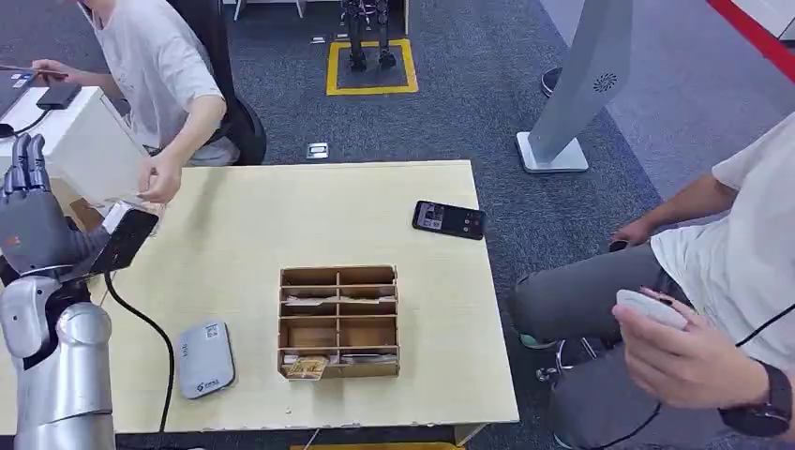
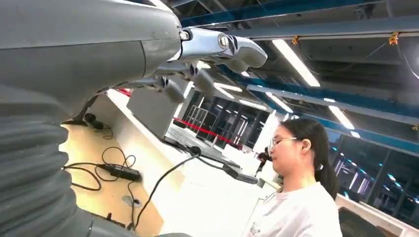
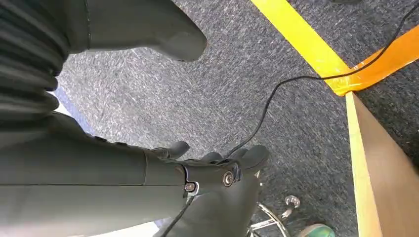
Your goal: Pass the card to the sensor for recognition and then transmit it.
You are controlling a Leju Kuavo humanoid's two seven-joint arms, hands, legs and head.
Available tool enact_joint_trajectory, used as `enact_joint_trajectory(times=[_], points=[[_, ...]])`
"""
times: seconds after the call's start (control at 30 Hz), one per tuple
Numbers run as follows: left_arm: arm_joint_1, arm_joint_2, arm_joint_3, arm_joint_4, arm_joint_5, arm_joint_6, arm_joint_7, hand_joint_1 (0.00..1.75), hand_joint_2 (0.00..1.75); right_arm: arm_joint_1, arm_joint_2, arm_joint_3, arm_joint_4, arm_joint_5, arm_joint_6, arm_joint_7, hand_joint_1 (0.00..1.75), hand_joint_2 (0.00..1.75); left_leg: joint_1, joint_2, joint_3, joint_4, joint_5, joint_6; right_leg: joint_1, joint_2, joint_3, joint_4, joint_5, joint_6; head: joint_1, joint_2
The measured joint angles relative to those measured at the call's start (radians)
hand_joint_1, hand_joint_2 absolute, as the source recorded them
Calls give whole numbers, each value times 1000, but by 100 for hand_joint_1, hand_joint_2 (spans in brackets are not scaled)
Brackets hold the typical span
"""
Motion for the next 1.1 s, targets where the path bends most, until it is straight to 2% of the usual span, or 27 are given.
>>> enact_joint_trajectory(times=[0.47, 0.53, 0.6, 0.67, 0.77, 0.83, 0.93, 1.03, 1.07, 1.1], points=[[0, -1, 3, 0, 0, 3, -10, 0, 175, -3, 0, 0, 0, 0, 0, 0, 0, 175, 0, 0, 0, 0, 0, 0, 0, 0, 0, 0, 0, 0, 0, 0], [1, -1, 5, 0, 14, -5, -27, 0, 175, -3, 0, -1, 0, 0, 0, 0, 0, 175, 0, 0, 0, 0, 0, 0, 0, 0, 0, 0, 0, 0, 0, 0], [9, -2, 4, -9, 65, -75, -71, 0, 175, -3, 0, -5, 0, -1, -1, 2, 0, 175, 0, 0, 0, 0, 0, 0, 0, 0, 0, 0, 0, 0, 0, 0], [37, -4, -18, -44, 118, -176, -133, 0, 175, 1, 0, -11, 0, -2, -6, 5, 0, 175, 0, 0, 0, 0, 0, 0, 0, 0, 0, 0, 0, 0, 0, 0], [131, -8, -122, -153, 208, -252, -208, 0, 175, 13, -3, -23, 0, -5, -14, 3, 0, 175, -1, 0, 0, 0, -1, 1, -1, 0, 0, 0, 0, 0, 0, 0], [199, -6, -212, -228, 229, -259, -232, 0, 175, 19, -4, -34, 0, -6, -21, -2, 0, 175, -2, 0, 0, 0, -1, 2, -1, 1, 0, -1, 0, 0, 0, 0], [274, 23, -382, -308, 149, -207, -238, 0, 175, 21, -6, -44, 0, -5, -29, -10, 0, 175, -2, 0, -1, 0, -2, 2, -2, 0, -1, -1, -1, 1, 0, 0], [295, 68, -548, -350, 83, -133, -199, 0, 175, 14, -8, -55, -5, -6, -31, -26, 0, 175, -3, 0, -1, 0, -2, 2, -2, -1, -1, -1, 0, 2, 0, 0], [297, 74, -569, -356, 78, -123, -193, 0, 175, 13, -8, -57, -6, -6, -31, -27, 0, 175, -3, 0, -1, 0, -2, 2, -2, 0, -1, -1, 0, 2, 0, 0], [307, 95, -629, -373, 72, -103, -173, 0, 175, 12, -9, -63, -8, -6, -31, -26, 0, 175, -3, 0, -1, 0, -1, 3, -2, 0, -1, -1, 0, 2, 0, 0]])
